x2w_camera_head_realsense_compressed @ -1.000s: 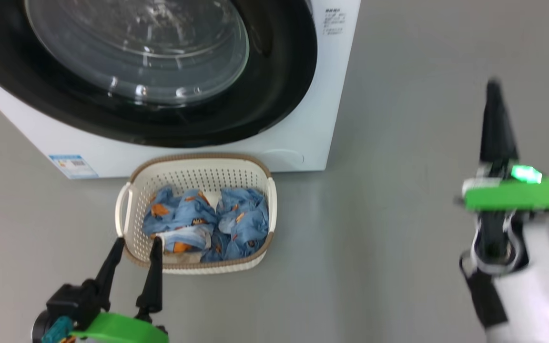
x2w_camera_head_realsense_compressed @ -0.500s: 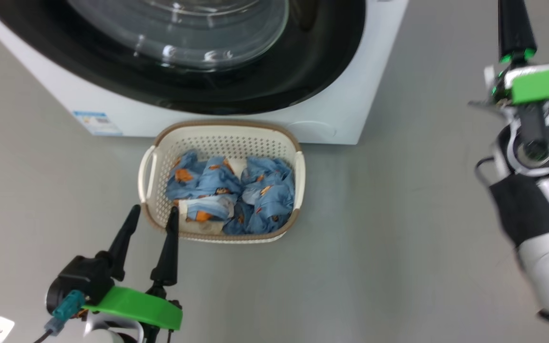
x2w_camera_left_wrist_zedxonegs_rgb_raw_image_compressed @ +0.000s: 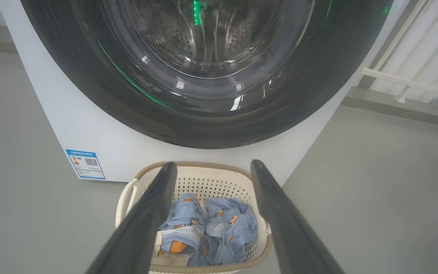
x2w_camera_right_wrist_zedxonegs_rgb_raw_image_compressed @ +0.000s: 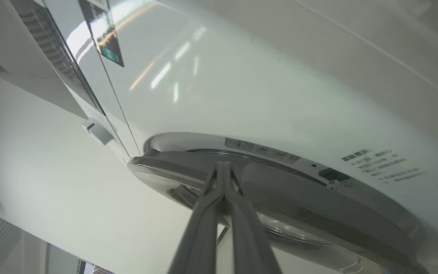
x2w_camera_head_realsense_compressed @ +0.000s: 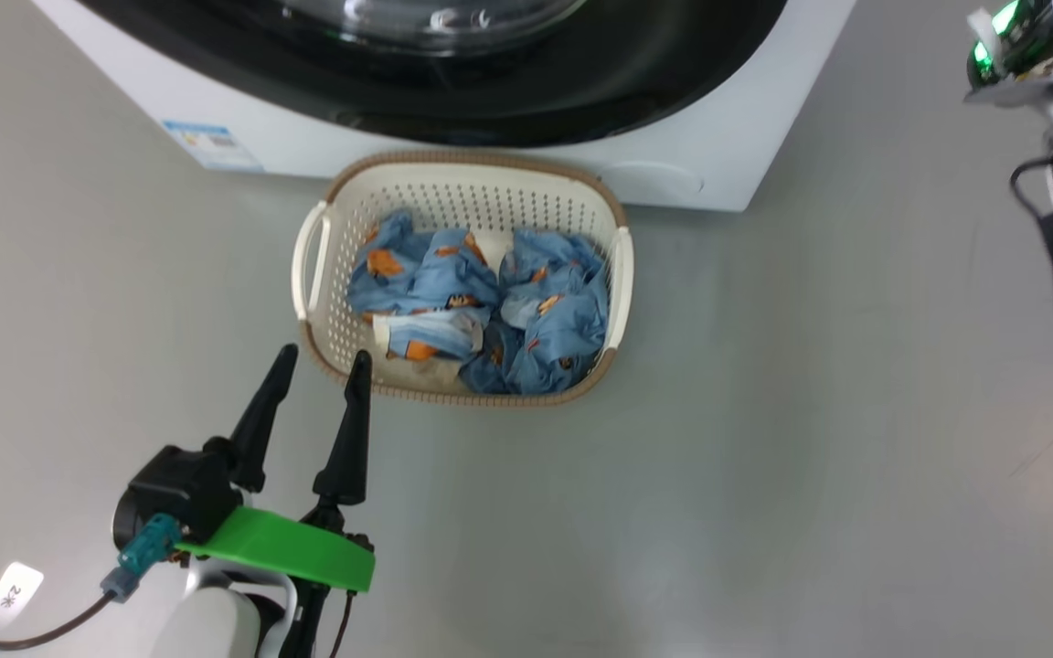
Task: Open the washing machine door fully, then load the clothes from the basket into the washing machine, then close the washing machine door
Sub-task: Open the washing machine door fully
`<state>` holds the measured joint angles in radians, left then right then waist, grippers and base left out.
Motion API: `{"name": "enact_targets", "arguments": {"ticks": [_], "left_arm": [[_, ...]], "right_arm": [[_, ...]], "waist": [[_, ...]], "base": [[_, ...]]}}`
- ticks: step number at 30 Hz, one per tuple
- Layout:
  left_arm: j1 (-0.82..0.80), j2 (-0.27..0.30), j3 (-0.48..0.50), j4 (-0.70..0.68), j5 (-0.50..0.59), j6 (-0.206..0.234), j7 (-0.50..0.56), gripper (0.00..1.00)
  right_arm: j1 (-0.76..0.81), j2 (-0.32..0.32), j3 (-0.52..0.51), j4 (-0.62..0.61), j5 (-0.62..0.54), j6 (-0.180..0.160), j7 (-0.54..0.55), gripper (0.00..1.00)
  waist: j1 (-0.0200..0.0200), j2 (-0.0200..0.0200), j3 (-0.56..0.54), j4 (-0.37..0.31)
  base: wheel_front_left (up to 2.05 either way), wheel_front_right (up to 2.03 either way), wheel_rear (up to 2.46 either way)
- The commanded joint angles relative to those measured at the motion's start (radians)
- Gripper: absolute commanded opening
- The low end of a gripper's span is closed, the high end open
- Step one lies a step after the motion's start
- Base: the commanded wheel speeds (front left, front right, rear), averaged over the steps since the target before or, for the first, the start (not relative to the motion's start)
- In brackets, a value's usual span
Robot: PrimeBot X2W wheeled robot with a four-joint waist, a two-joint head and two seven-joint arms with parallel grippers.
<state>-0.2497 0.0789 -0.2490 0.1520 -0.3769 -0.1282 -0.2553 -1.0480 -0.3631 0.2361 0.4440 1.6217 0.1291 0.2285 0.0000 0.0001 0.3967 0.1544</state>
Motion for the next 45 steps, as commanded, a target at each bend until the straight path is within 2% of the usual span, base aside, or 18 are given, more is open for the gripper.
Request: {"name": "enact_targets", "arguments": {"ticks": [1, 10, 25, 34, 45], "left_arm": [[-0.029, 0.015, 0.025, -0.026, -0.007, -0.003, -0.006, 1.0], [-0.066, 0.011, 0.014, -0.032, -0.016, -0.003, -0.006, 1.0], [-0.099, -0.001, 0.006, -0.039, -0.025, -0.003, -0.006, 1.0], [-0.109, -0.008, 0.009, -0.031, -0.027, -0.003, -0.006, 1.0], [-0.078, -0.012, 0.02, -0.019, -0.021, -0.003, -0.006, 1.0]], "right_arm": [[-0.039, -0.002, 0.004, 0.006, 0.022, 0.002, 0.057, 0.0], [-0.154, 0.01, 0.0, 0.112, 0.047, 0.002, 0.215, 0.0], [-0.242, 0.033, 0.016, 0.16, -0.008, 0.002, 0.277, 0.0], [-0.222, 0.045, 0.06, 0.139, -0.045, 0.002, 0.315, 0.0], [-0.11, 0.057, 0.119, 0.105, -0.064, 0.002, 0.341, 0.0]], "waist": [[0.0, -0.0001, 0.042, 0.021], [0.0, -0.0001, 0.103, 0.034], [0.0, -0.0001, 0.159, 0.05], [0.0, -0.0001, 0.154, 0.047], [0.0, -0.0001, 0.073, 0.038]], "base": [[0.0, 0.0, 0.0], [0.0, 0.0, 0.0], [0.0, 0.0, 0.0], [0.0, 0.0, 0.0], [0.0, 0.0, 0.0]]}}
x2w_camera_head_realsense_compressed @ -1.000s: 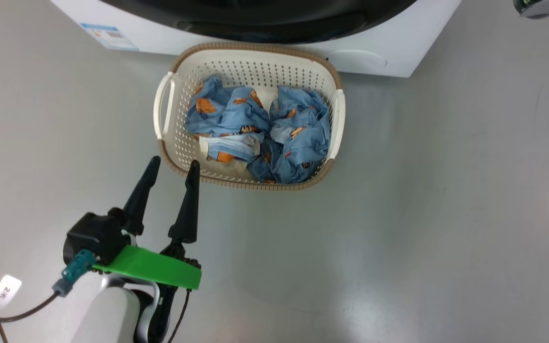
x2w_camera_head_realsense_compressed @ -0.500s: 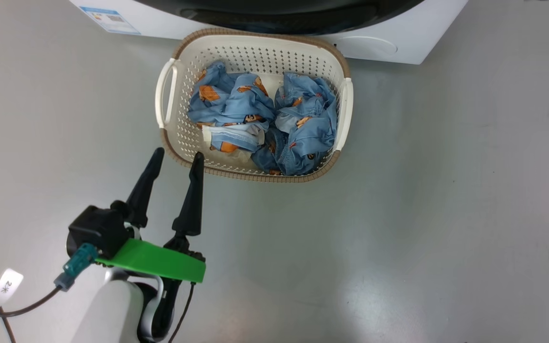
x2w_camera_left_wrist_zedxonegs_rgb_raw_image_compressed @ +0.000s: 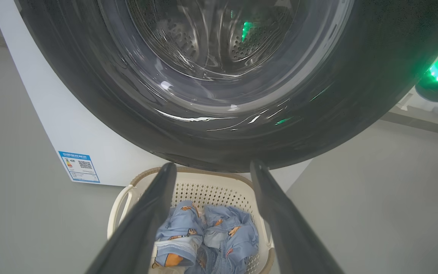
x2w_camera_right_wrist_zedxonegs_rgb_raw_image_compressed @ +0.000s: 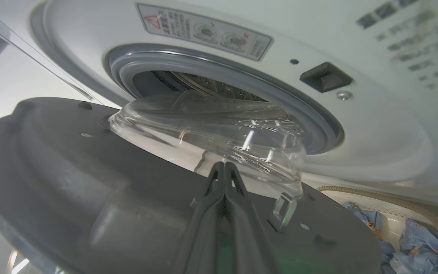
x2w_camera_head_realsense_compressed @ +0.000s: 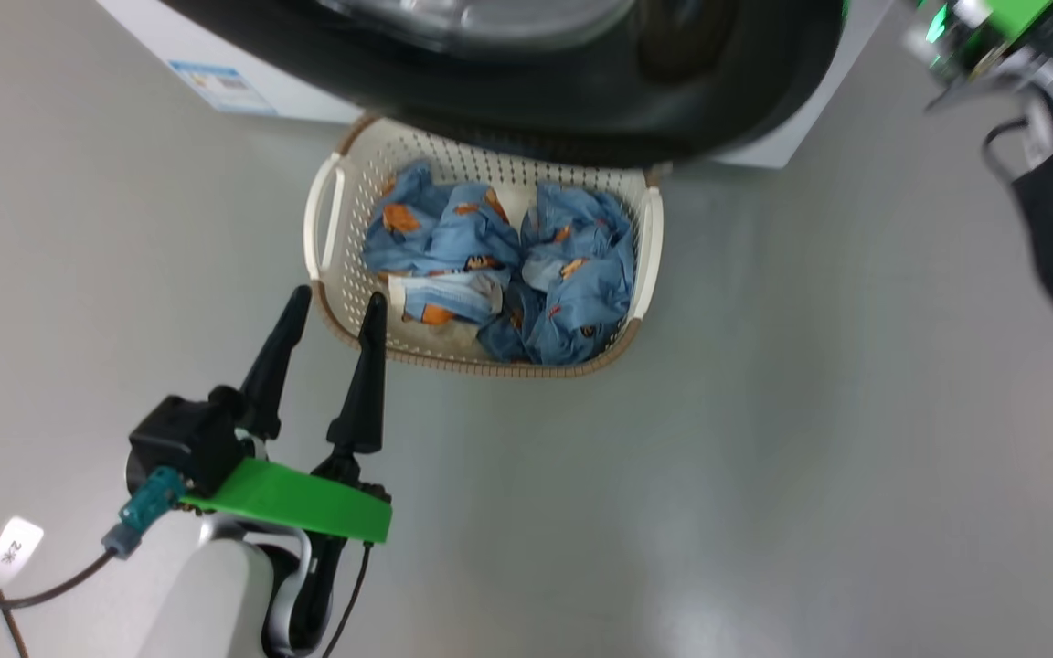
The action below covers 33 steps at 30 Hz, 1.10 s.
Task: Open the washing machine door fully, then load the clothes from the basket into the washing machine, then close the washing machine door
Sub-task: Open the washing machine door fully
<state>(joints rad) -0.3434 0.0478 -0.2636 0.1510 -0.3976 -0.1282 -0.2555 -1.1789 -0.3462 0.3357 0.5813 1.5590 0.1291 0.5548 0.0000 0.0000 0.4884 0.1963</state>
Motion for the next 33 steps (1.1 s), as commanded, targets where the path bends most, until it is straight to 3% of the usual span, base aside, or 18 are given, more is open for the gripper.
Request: {"name": "enact_targets", "arguments": {"ticks": [1, 20, 33], "left_arm": [[0.022, 0.02, 0.036, -0.018, 0.001, -0.003, -0.006, 1.0], [0.165, 0.027, 0.08, -0.014, 0.02, -0.003, -0.006, 1.0], [0.224, 0.021, 0.085, -0.022, 0.034, -0.003, -0.006, 1.0]], "right_arm": [[0.035, 0.042, 0.022, -0.038, 0.001, 0.002, 0.016, 0.0], [0.297, 0.078, 0.079, -0.147, 0.027, 0.002, 0.07, 0.0], [0.42, 0.123, 0.125, -0.214, 0.039, 0.002, 0.124, 0.0]], "waist": [[0.0, 0.0, -0.03, -0.005], [0.0, 0.0, -0.235, 0.0], [0.0, 0.0, -0.321, 0.048]], "base": [[0.0, 0.0, 0.0], [0.0, 0.0, 0.0], [0.0, 0.0, 0.0]]}}
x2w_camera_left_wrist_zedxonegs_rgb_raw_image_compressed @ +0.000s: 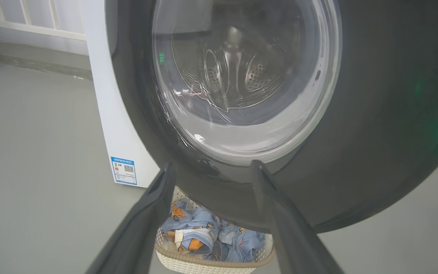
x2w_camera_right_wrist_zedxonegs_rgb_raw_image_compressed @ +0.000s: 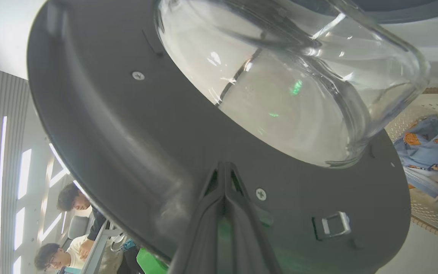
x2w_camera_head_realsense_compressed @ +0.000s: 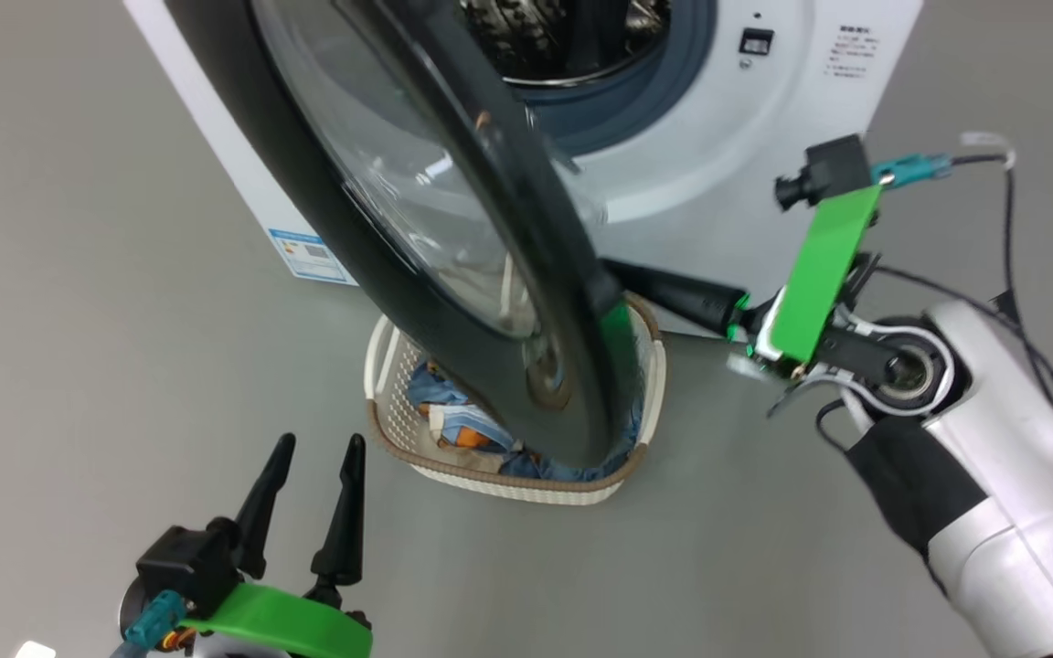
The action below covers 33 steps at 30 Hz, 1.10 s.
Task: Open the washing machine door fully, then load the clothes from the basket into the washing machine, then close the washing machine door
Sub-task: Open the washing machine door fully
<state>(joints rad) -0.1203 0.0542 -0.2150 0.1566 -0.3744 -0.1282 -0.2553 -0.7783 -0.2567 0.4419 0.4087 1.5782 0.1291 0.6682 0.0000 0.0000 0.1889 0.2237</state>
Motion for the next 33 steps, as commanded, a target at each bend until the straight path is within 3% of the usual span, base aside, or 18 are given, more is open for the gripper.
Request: {"name": "enact_targets", "arguments": {"ticks": [1, 18, 28, 29, 33], "left_arm": [[0.005, 0.015, 0.037, -0.029, 0.012, -0.003, -0.006, 1.0], [0.038, 0.018, 0.065, -0.044, 0.026, -0.003, -0.006, 1.0], [0.041, 0.025, 0.074, -0.042, 0.027, -0.003, -0.006, 1.0], [0.041, 0.026, 0.073, -0.042, 0.025, -0.003, -0.006, 1.0], [0.041, 0.037, 0.074, -0.041, 0.021, -0.003, -0.006, 1.0]], "right_arm": [[0.028, 0.037, 0.022, -0.048, 0.02, 0.002, 0.014, 0.0], [0.121, 0.118, 0.084, -0.099, 0.01, 0.002, 0.057, 0.0], [0.146, 0.132, 0.068, -0.098, -0.011, 0.002, 0.01, 0.0], [0.151, 0.129, 0.063, -0.1, -0.015, 0.002, -0.001, 0.05], [0.174, 0.111, 0.047, -0.112, -0.03, 0.002, -0.047, 0.47]], "waist": [[0.0, 0.0, -0.026, 0.026], [0.0, 0.0, -0.08, 0.084], [0.0, 0.0, -0.099, 0.073], [0.0, 0.0, -0.102, 0.068], [0.0, 0.0, -0.109, 0.042]], "base": [[0.0, 0.0, 0.0], [0.0, 0.0, 0.0], [0.0, 0.0, 0.0], [0.0, 0.0, 0.0], [0.0, 0.0, 0.0]]}}
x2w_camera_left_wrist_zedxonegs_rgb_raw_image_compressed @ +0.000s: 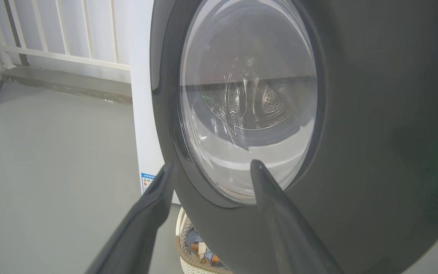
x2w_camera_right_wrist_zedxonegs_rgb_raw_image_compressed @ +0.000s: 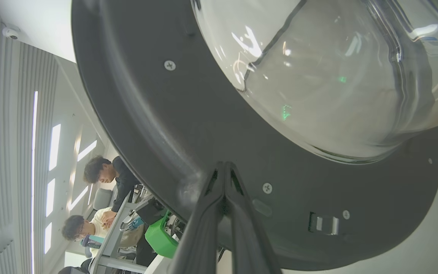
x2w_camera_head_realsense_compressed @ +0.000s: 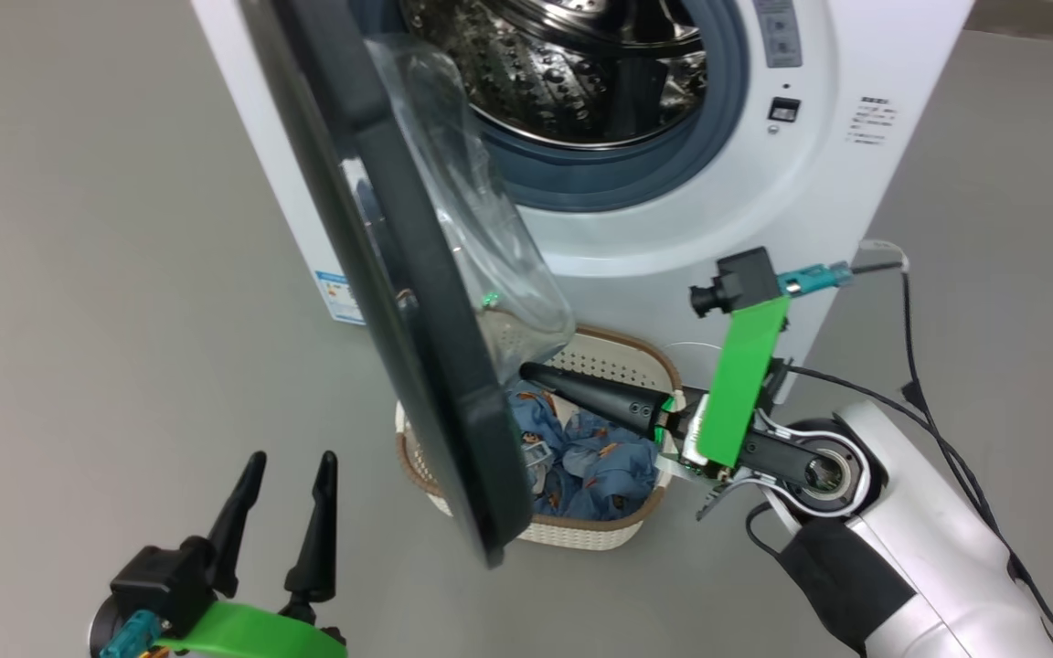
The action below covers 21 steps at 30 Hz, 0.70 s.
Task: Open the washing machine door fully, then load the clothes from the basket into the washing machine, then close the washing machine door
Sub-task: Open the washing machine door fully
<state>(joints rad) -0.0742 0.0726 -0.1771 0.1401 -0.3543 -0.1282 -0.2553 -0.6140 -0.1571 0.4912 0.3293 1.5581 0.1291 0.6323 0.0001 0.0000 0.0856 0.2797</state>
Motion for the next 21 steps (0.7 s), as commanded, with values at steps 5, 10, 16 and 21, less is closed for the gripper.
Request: {"name": "enact_targets", "arguments": {"ticks": [5, 10, 16, 21], "left_arm": [[-0.003, 0.033, 0.051, -0.022, -0.006, -0.003, -0.006, 1.0], [0.014, 0.046, 0.068, -0.025, -0.011, -0.003, -0.006, 1.0], [0.048, 0.057, 0.089, -0.034, -0.017, -0.003, -0.006, 1.0], [0.063, 0.062, 0.101, -0.039, -0.017, -0.003, -0.006, 1.0]], "right_arm": [[0.061, -0.02, -0.023, -0.058, -0.015, 0.002, -0.066, 1.0], [0.128, -0.056, -0.045, -0.081, -0.015, 0.002, -0.122, 1.0], [0.208, -0.104, -0.067, -0.11, -0.021, 0.002, -0.186, 1.0], [0.252, -0.134, -0.084, -0.119, -0.02, 0.002, -0.226, 1.0]], "waist": [[-0.0001, 0.0, -0.02, -0.058], [-0.0001, 0.0, -0.039, -0.105], [-0.0001, 0.0, -0.054, -0.161], [-0.0001, 0.0, -0.058, -0.192]], "base": [[0.0, 0.0, 0.0], [0.0, 0.0, 0.0], [0.0, 0.0, 0.0], [0.0, 0.0, 0.0]]}}
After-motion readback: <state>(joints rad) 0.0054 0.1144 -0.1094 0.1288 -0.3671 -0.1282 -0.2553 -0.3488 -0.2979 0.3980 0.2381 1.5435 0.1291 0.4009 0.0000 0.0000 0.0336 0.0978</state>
